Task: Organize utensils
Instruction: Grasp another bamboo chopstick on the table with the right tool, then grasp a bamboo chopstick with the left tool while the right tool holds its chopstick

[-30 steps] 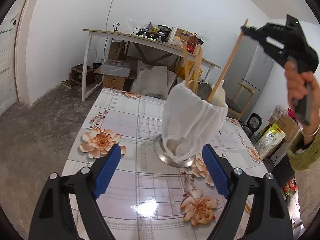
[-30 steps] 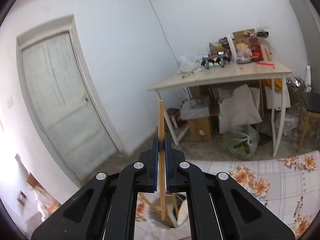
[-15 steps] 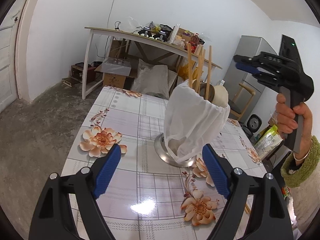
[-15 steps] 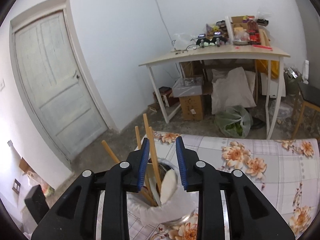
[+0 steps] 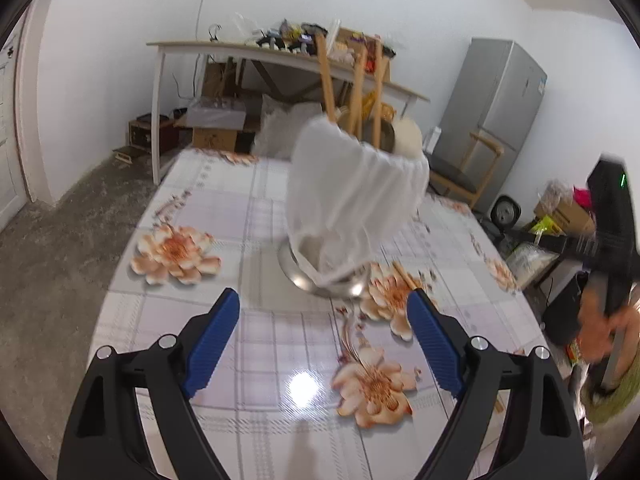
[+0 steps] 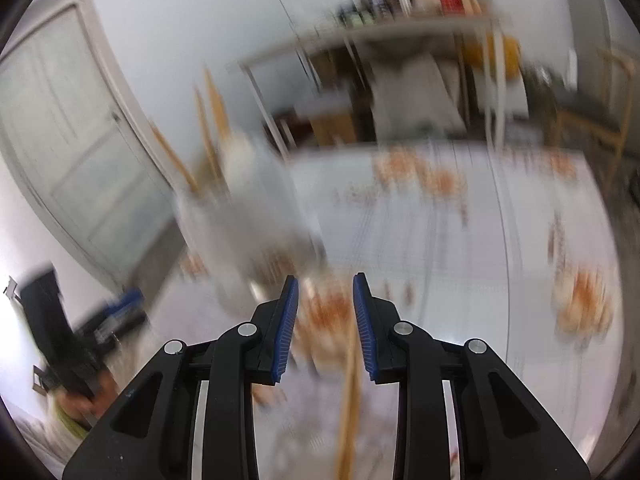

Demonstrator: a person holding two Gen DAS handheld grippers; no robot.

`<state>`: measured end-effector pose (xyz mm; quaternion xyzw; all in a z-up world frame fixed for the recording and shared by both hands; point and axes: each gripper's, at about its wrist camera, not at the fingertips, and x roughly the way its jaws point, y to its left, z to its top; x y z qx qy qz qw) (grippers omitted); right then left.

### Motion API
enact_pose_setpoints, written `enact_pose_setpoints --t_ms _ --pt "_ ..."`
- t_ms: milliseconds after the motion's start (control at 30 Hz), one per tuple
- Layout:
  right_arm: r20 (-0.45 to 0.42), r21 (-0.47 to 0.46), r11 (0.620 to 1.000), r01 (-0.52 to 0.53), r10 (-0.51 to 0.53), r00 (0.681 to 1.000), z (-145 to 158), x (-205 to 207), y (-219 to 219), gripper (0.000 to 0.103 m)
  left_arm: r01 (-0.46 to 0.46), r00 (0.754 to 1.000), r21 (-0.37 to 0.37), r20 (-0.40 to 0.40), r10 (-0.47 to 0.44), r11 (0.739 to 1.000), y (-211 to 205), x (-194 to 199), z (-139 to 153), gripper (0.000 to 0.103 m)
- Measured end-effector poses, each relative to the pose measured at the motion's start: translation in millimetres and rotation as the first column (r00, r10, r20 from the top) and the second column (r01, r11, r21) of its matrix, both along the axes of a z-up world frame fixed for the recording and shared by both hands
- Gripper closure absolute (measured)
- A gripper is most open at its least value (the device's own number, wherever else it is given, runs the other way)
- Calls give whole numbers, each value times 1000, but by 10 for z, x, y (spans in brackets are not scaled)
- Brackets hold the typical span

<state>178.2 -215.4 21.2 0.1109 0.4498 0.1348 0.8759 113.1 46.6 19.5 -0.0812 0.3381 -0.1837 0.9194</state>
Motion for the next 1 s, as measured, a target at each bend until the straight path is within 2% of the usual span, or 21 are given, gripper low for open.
enact_pose_setpoints --t_ms 67,167,300,400,733,1000 --pt "-79 -15 1000 5 -6 997 -332 -113 9 85 12 999 19 -30 -12 1000 -96 2 -66 20" --pt "-153 -11 1000 6 -7 988 -661 -199 25 91 23 998 60 -65 -19 998 -233 7 -168 20" --pt "-183 -26 1000 -6 1 983 -850 -251 69 94 45 994 88 -107 -36 995 -384 1 -303 20" --pt "-186 -33 999 -18 11 983 -911 -182 82 96 65 990 97 -131 -52 993 -506 14 -379 20" --pt "-168 -87 995 -47 32 985 -964 -144 133 99 106 986 137 -141 -86 985 -831 115 -429 20" --pt "-137 -166 985 42 -65 988 -953 -210 -43 99 166 975 135 -168 -142 977 -1180 280 -478 20"
